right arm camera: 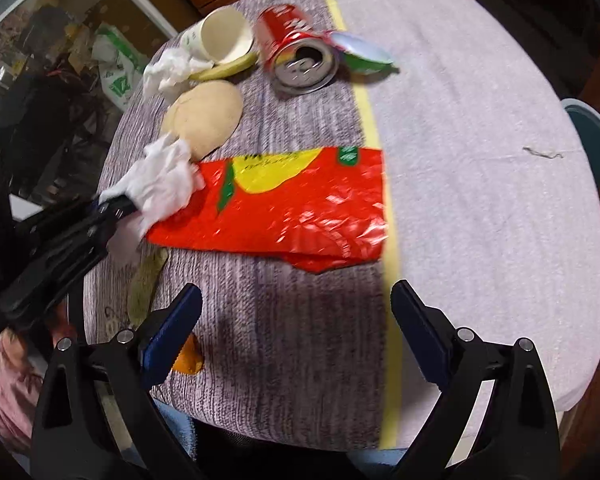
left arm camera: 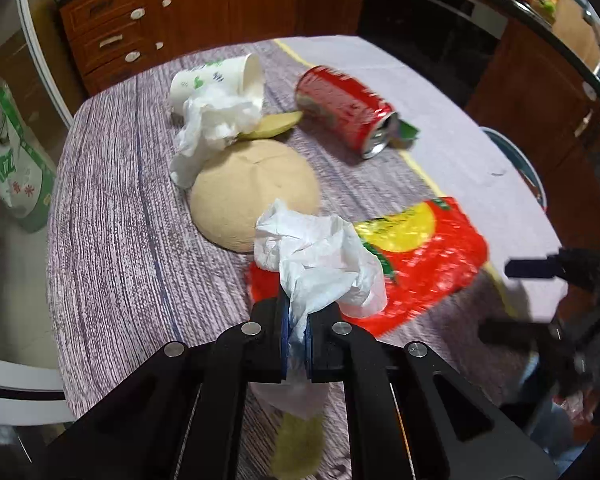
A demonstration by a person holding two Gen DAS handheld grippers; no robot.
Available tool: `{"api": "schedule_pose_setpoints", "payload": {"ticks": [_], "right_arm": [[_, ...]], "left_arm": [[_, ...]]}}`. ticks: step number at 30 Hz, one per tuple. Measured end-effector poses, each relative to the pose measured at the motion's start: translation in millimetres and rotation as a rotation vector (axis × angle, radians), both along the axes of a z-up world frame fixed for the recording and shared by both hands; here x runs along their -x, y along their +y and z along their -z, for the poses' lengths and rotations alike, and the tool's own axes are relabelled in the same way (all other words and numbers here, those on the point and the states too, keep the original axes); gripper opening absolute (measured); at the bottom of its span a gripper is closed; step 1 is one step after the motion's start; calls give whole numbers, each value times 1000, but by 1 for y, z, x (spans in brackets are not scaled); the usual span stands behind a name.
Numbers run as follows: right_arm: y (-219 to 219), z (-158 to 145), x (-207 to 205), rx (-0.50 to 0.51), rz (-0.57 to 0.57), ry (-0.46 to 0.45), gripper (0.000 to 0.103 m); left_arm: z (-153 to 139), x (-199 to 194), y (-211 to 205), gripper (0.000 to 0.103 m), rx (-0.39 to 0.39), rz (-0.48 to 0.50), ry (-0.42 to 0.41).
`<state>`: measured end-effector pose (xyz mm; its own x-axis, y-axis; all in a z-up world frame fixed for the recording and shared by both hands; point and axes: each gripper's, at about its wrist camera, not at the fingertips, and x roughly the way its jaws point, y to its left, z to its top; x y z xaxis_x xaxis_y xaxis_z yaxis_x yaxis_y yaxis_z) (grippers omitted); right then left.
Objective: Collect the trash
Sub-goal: 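Return both tools to the table and grasp the white tissues with the left tool, then lift the tissues with the left tool while the right tool grasps the red-and-yellow plastic bag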
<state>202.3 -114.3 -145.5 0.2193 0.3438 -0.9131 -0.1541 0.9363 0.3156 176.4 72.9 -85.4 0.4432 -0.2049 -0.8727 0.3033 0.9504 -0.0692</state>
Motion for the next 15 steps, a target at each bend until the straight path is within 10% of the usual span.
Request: {"api": "schedule_pose_setpoints", "payload": {"ticks": [15], "right_arm": [[25,15,-32,-69,36,-42,91]], "left_arm": [[28,-9,9,6,41,43,42]]}}
